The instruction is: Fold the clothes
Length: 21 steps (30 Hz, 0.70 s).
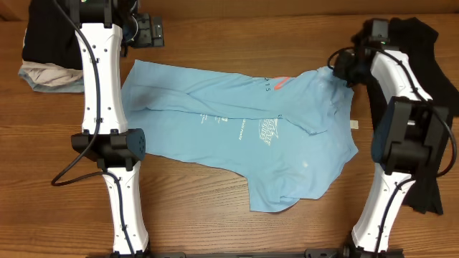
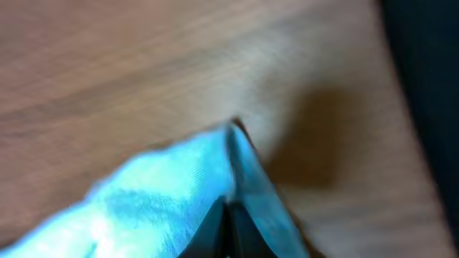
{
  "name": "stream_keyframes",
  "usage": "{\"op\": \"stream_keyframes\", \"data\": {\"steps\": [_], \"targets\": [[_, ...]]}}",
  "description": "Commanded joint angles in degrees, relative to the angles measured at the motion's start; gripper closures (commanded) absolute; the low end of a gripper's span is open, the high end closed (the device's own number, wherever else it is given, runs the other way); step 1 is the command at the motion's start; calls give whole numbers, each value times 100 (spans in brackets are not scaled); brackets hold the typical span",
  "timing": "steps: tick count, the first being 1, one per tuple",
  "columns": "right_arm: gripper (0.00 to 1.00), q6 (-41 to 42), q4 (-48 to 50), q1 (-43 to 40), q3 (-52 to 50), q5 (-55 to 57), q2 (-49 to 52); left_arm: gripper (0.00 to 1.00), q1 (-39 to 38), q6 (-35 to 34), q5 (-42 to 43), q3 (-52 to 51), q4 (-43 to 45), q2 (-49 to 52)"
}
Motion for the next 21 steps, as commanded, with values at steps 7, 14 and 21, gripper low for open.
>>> {"op": "stream_keyframes", "data": {"steps": [7,14,21], "targets": [[95,-216,-555,-767,177,-518,-254,0,-11,-28,37,85,168,-46],[51,-402,-717,-769,345,-1023,-433,0,-9,74,-435,98,190,-79],[41,-472,-1419,-769,590,-1202,-1849,0,4,72,-455,98,-55,-699]]}}
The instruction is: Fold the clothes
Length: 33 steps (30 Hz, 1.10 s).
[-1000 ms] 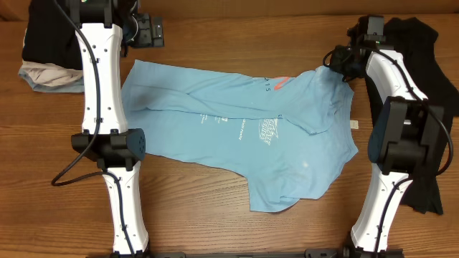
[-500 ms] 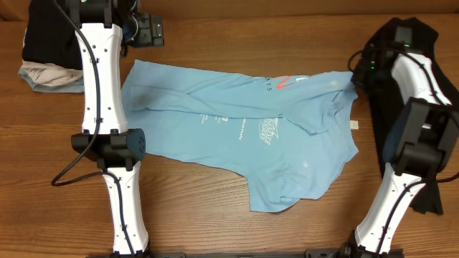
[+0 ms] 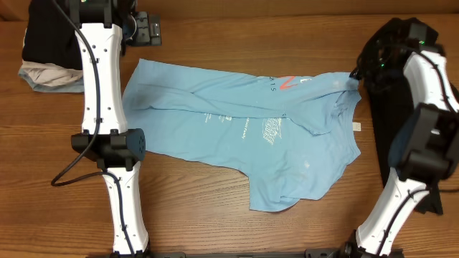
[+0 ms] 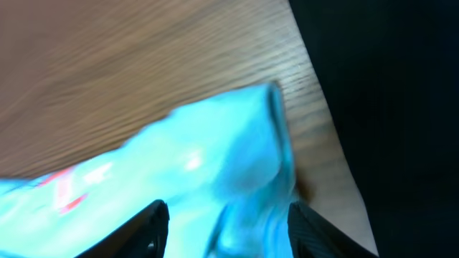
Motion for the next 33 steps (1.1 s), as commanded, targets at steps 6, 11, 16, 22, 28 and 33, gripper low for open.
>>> {"op": "stream_keyframes", "data": {"steps": [6,11,16,22,28,33], "targets": [[37,-26,-866,72,409,-197,-3053,0,2,63,-116,96,-260,-1576],[33,11,-1705,254,409,-142,-4522,0,-2,39,17,85,-260,-2382],[32,396,-2721,555,396,468,-5539,0,-11,33,96,-503,-262,-3191],[31,1189,-3674,942,149,782,-6588,0,-11,-678,-636,-2684,-260,-4461],[21,1668,-3731,966,-1104,597,-7425,0,166,-1585,-1110,-4848,-223,-5233],[18,1665,-3552,968,-2691,330,-7534,0,433,-1639,-1062,-6365,234,-5285]]}}
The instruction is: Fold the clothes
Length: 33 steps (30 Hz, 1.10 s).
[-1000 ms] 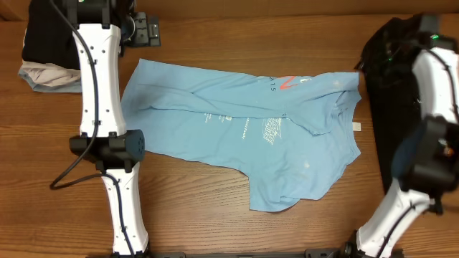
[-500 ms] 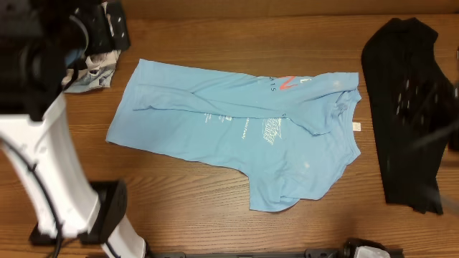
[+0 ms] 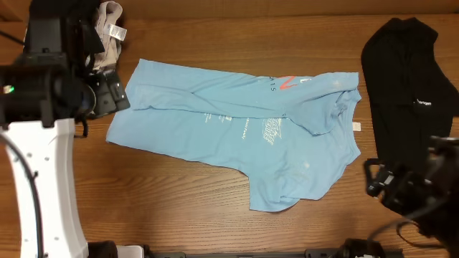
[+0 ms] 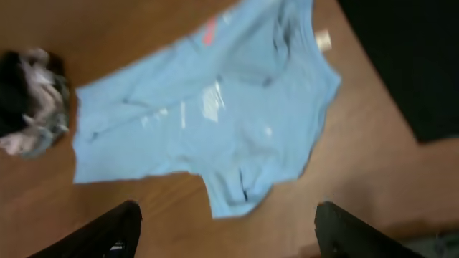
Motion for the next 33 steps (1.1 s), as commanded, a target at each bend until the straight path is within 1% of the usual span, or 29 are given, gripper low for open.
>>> {"op": "stream_keyframes", "data": {"steps": [1,4,6,8,11,15,16,20,22,23,25,29,33], "targets": [[18,151,234,39,-1034,-225,127,0,188,-358,-162,-1027,367,-26],[14,149,662,186,-2031,-348,129,0,387,-457,-127,-1956,922,-26],[12,166,929,337,-2549,-498,131,0,560,-455,39,-2557,1351,-26],[8,415,1283,656,-3121,-507,155,0,798,-452,227,-3289,1958,-26],[0,651,1794,1154,-3591,-566,299,0,1029,-452,409,-3989,2662,-22],[0,699,2629,1718,-3786,-813,678,0,1239,-448,588,-4664,3630,11],[0,699,2894,1803,-3786,-929,798,0,1274,-446,601,-4791,3884,35],[0,697,3501,1939,-3786,-1154,1163,18,1303,-343,601,-5117,4793,317],[0,695,3624,1941,-3786,-1172,1335,26,1303,-343,599,-5134,5010,579],[0,693,3626,1941,-3786,-1169,1405,28,1303,-345,597,-5134,5082,702],[2,688,3589,1941,-3786,-1169,1550,30,1314,-348,595,-5134,5239,1005],[9,667,3412,1963,-3786,-1145,1729,29,1355,-439,592,-5132,5445,1495],[14,671,3381,2194,-3788,-1121,1751,29,1499,-542,592,-5130,5565,1801]]}}
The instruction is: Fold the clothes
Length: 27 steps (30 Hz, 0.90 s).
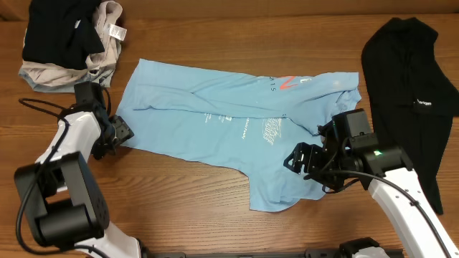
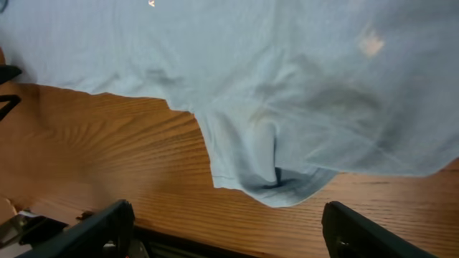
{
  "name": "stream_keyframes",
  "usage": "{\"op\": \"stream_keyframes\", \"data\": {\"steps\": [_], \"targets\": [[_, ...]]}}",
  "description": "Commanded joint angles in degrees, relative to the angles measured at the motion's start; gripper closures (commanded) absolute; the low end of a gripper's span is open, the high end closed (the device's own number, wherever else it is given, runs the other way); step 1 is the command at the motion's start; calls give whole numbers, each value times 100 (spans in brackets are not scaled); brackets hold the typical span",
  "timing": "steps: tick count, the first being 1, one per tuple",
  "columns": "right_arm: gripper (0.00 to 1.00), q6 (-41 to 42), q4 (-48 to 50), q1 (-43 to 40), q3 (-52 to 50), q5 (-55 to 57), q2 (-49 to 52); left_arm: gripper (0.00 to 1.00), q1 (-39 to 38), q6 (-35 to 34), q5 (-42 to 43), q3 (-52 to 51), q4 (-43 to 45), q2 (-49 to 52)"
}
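Note:
A light blue T-shirt (image 1: 237, 125) lies spread on the wooden table, wrinkled, with small print at its middle. Its lower part ends in a folded flap (image 2: 276, 179) near the front. My right gripper (image 1: 307, 161) hovers low over the shirt's lower right area. In the right wrist view the right gripper (image 2: 228, 213) is open wide, its fingers (image 2: 107, 228) apart and nothing between them. My left gripper (image 1: 118, 132) is at the shirt's lower left corner. Whether it holds the cloth does not show.
A black garment (image 1: 412, 79) lies along the right side of the table. A heap of black and beige clothes (image 1: 64, 39) sits at the back left corner. Bare wood (image 1: 186, 208) runs along the front, where the table's front edge (image 2: 215, 244) shows.
Both arms were raised off the shirt, the right wrist camera seeing the whole garment from high up. Now the left gripper is at the lower left corner and the right is low over the lower right part.
First my right gripper was shut on the shirt's back right corner, the left near the back left. Then the right stood open and that corner lay further right. Both arms were then away from the shirt, and now they are down at its front side.

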Motion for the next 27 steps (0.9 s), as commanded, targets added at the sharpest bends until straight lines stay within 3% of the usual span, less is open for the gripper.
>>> {"op": "stream_keyframes", "data": {"steps": [1,3,9,18,27], "targets": [[16,-9,-7,299,-22,37,-13,29,192,-168,7,-55,98,245],[18,149,-109,503,-22,302,-2,31,254,-164,-7,-55,184,299],[20,748,-251,1080,-221,796,-2,50,267,-140,-15,-55,658,332],[33,1552,-52,1711,-881,835,-2,96,173,-142,173,-57,787,334],[39,2284,444,2334,-1093,1266,527,96,173,-140,203,-57,634,334]]}}
